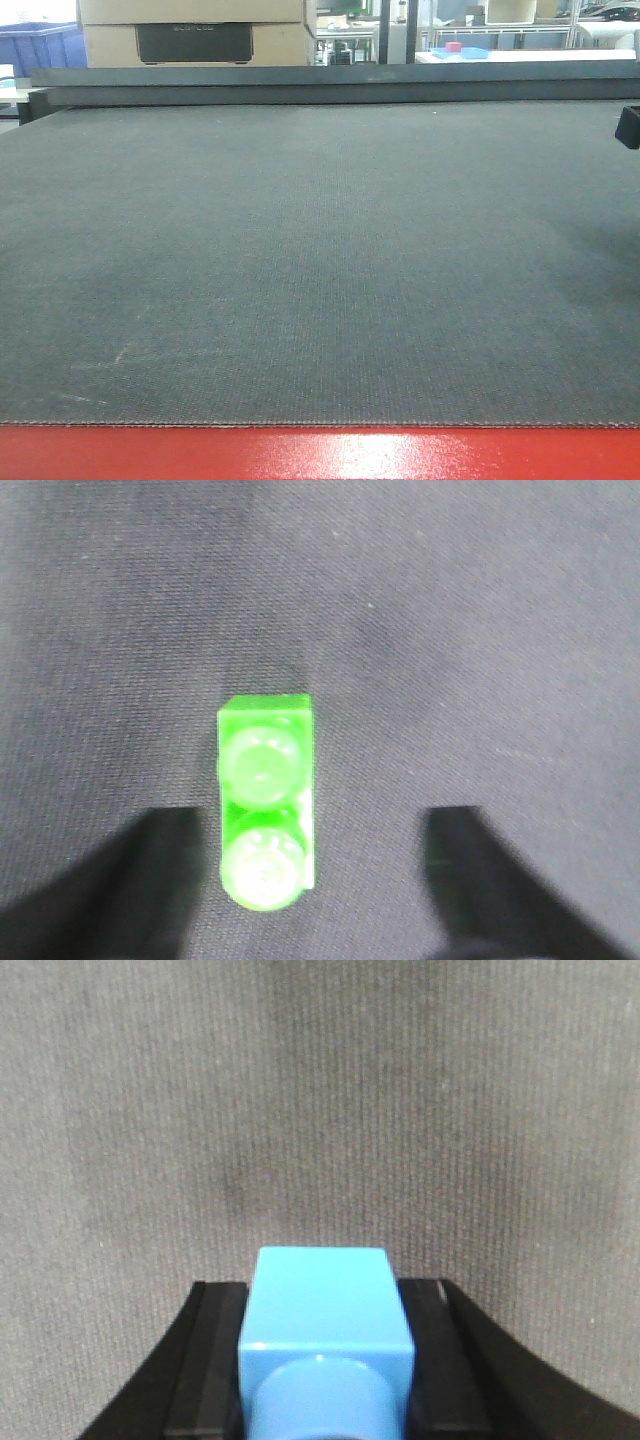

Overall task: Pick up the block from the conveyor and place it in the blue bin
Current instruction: 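Close left gripper on green block and right gripper on blue block, then lift both held blocks up off the conveyor belt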

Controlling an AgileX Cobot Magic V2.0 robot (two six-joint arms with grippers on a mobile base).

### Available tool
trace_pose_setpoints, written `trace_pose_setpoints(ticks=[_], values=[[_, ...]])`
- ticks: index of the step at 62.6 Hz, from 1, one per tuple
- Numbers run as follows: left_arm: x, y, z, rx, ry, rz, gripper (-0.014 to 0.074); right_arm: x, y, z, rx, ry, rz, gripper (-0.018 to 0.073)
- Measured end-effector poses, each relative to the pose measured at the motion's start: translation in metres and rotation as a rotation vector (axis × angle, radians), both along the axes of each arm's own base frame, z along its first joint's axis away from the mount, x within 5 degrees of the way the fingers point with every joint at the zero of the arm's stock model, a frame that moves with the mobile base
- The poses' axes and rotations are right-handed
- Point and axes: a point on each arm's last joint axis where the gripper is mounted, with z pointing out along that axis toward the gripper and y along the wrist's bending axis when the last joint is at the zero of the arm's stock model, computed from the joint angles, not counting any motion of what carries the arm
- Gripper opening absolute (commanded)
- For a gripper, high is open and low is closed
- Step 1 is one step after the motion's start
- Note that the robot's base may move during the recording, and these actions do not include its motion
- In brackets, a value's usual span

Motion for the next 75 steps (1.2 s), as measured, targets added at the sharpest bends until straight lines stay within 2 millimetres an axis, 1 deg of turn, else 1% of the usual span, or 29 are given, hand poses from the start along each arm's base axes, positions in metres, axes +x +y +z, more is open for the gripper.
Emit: trace_pose_setpoints(ticks=[6,18,30,45,55,61,75], values=[[0.005,0.001,-0.009,0.005,0.031,0.011,0.04,0.0,0.0,0.0,0.0,-0.002,0.0,-0.016],[0.014,0.001,-0.032,0.01,0.103,0.012,0.0398,0.0,0.0,0.0,0.002,-0.002,-0.001,-0.016],[0.015,0.002,-0.049,0.014,0.138,0.007,0.0398,0.0,0.0,0.0,0.002,-0.002,-0.001,-0.016],[0.016,0.002,-0.055,0.012,0.108,0.004,0.0398,0.001,0.0,0.0,0.003,-0.012,-0.002,-0.016],[0.014,0.01,-0.061,0.006,0.124,0.034,0.0398,0.001,0.0,0.0,0.003,-0.016,-0.002,-0.016],[0.013,0.013,-0.061,0.001,0.132,0.047,0.0398,0.002,0.0,0.0,0.004,-0.02,-0.002,-0.016],[0.013,0.01,-0.061,-0.01,0.133,0.033,0.0398,0.003,0.0,0.001,0.006,-0.036,-0.004,-0.016]])
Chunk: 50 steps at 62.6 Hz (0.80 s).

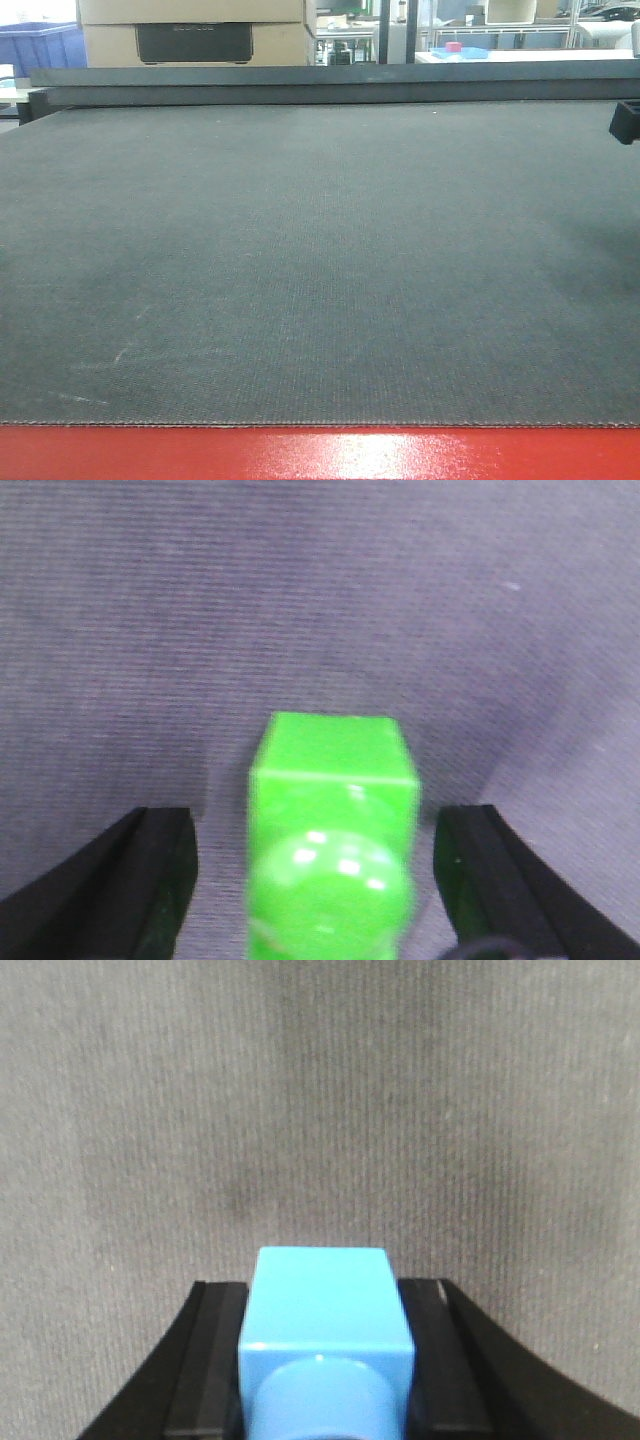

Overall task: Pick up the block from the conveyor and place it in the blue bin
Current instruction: 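Lift both held blocks up off the conveyor belt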

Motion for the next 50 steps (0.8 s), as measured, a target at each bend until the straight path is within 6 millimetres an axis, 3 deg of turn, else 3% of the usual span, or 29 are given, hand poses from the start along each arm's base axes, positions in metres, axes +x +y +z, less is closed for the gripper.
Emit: trace_pose_setpoints(ticks=[27,44,50], values=[[0.0016,-0.0001,-0.0028,-0.002,0.001,-0.002,0.0372,0.0,0.0,0.0,0.0,0.0,0.0,-0.0162],[0.0016,-0.0001,-0.0028,0.001,0.003,-0.024,-0.0104,0.0,0.0,0.0,0.0,0.0,0.0,-0.0162],[0.002,-0.0001,-0.0028,0.007,0.003,-0.087,-0.0111,0.0,0.0,0.0,0.0,0.0,0.0,-0.0162]])
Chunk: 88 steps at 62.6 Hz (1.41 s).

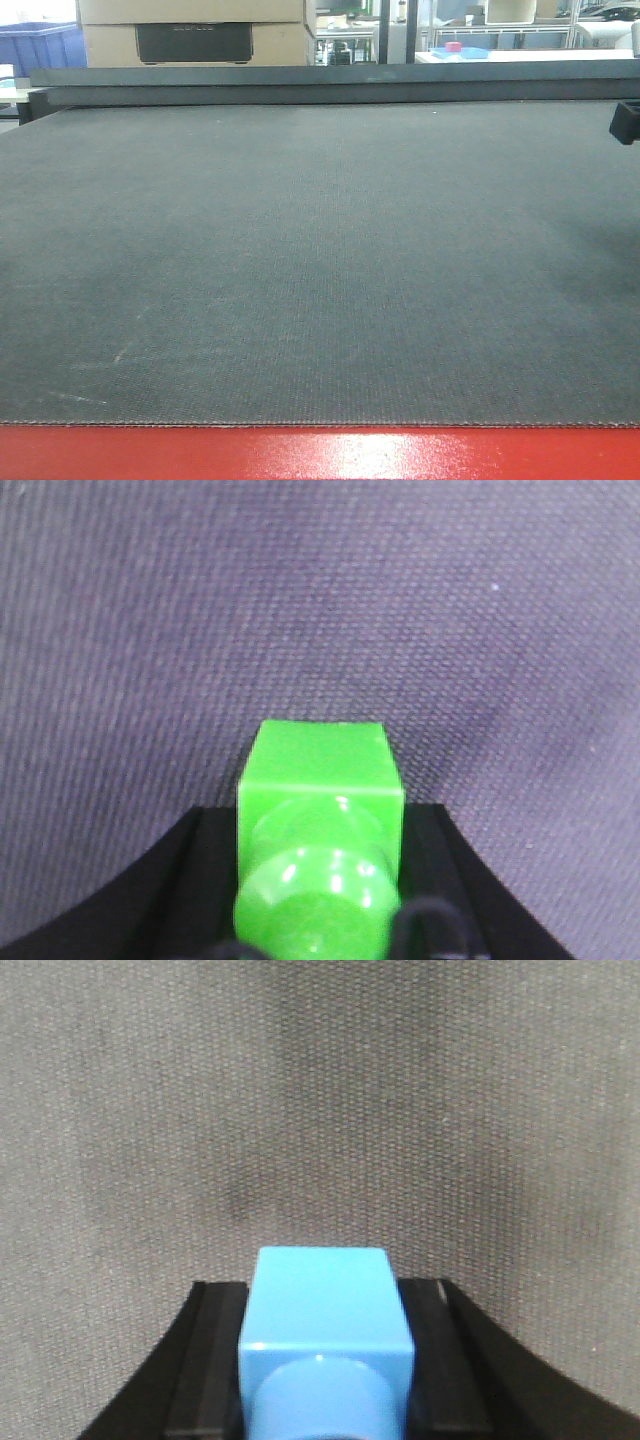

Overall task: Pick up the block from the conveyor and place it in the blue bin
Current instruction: 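Lift both held blocks up off the conveyor belt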

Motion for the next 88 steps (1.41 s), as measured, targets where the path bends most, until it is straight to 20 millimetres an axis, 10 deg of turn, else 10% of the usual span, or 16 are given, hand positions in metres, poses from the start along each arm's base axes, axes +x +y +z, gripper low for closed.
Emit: trace_pose_setpoints(ticks=[17,40,58,88], values=[[-0.002,-0.008,0.008,-0.059,-0.028,-0.195,-0.0111,-0.003,0.002,0.01,0.02,-0.054,0.076,-0.0162],[-0.017,-0.047,0.071,-0.062,-0.401,-0.406,-0.0111,-0.015,0.001,0.064,0.062,-0.426,0.076,-0.0162],[-0.058,-0.076,0.1,-0.117,-0.767,-0.455,-0.0111,-0.043,-0.005,0.083,0.06,-0.649,0.083,-0.0162],[-0.148,-0.057,0.131,-0.133,-1.237,-0.374,-0.0111,-0.126,-0.021,0.094,0.079,-1.085,0.038,-0.0162]])
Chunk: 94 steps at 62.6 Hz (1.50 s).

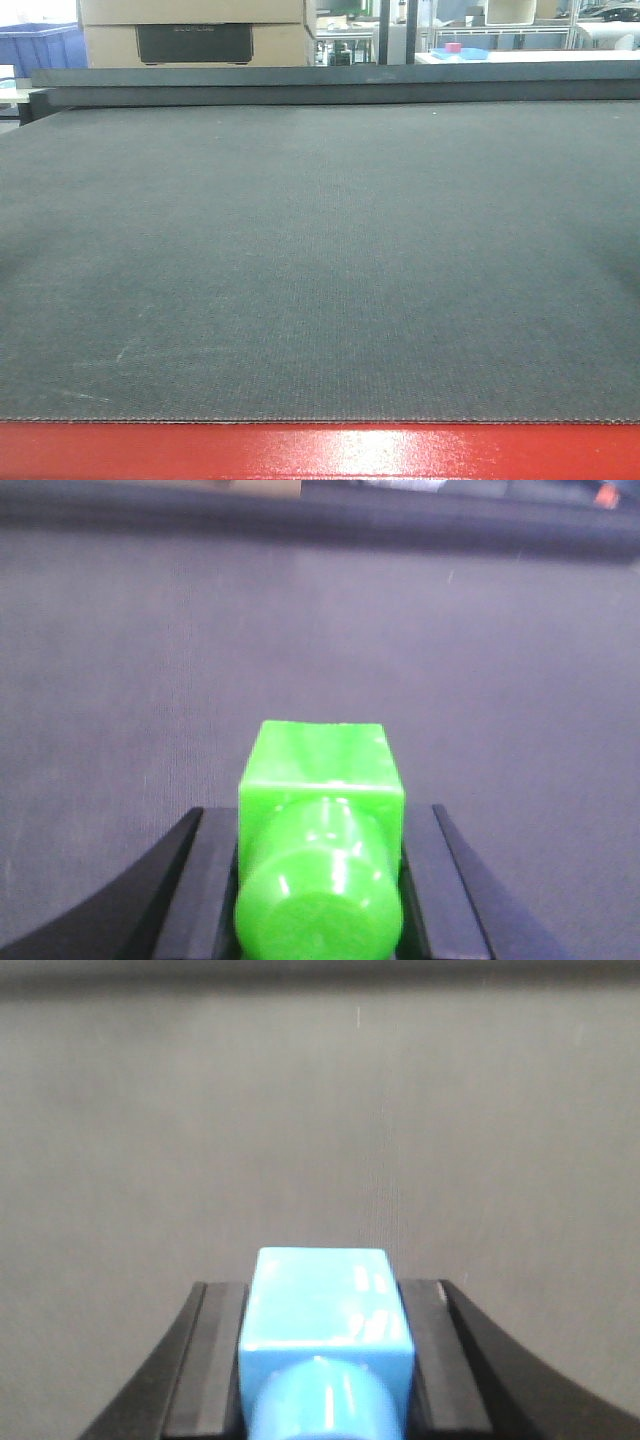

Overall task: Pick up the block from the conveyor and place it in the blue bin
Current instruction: 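Lift both held blocks up off the conveyor belt, then drive the base away from the belt toward the blue bin shelves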

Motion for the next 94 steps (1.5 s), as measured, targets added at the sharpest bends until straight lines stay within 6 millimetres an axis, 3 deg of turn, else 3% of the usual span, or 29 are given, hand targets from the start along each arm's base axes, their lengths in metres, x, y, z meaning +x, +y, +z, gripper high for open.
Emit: trace_pose_setpoints(ticks=[13,26,39,94], values=[[-0.029,0.007,0.021,-0.033,-0.156,0.008,-0.0111,-0.036,-0.006,0.025,0.032,-0.216,-0.009,-0.0162],[-0.047,0.013,0.037,-0.008,-0.313,0.027,-0.0111,-0.05,-0.011,0.04,-0.035,-0.389,-0.03,-0.0162],[-0.048,0.013,0.036,0.059,-0.318,0.026,-0.0111,-0.051,-0.011,0.041,-0.065,-0.402,-0.032,-0.0162],[-0.048,0.013,0.036,0.064,-0.318,0.026,-0.0111,-0.05,-0.011,0.034,-0.08,-0.323,-0.023,-0.0162]])
